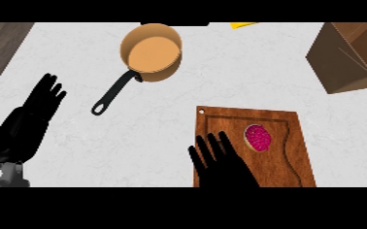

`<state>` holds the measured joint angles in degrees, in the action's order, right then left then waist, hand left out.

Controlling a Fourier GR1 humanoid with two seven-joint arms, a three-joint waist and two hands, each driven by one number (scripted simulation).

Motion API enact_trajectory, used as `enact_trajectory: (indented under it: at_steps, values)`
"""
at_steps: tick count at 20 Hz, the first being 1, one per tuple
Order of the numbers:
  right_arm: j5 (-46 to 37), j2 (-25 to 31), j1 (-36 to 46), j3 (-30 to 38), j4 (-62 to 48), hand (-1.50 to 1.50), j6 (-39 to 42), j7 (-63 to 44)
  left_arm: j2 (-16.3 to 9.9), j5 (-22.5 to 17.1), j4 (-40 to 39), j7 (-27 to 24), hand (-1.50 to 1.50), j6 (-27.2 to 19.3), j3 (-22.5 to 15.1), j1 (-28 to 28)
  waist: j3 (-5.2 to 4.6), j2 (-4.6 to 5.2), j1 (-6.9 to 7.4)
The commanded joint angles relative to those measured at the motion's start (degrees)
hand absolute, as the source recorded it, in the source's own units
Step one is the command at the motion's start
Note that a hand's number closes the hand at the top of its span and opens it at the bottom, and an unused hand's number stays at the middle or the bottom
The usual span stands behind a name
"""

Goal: Pick the sweet potato from the cutting board and place it in the cardboard box

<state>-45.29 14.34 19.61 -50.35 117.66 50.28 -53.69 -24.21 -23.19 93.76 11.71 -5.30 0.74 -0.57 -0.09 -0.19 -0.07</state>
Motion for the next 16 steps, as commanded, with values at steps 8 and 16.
enact_trajectory:
  at_steps: [8,16]
  values:
    - [-7.75,-5.17,-0.62,0.90,-1.95,-1.50,6.95,-0.02,2.98,2.69,-0.64,-0.14,0.00,1.19,1.27,-1.02,0.08,0.14,0.11]
    - [-15.65,-11.73,-2.89,-4.42,-8.21,-1.50,7.44,-0.91,3.50,2.51,-7.18,-2.63,0.00,5.26,3.90,-3.46,0.06,0.20,-0.12]
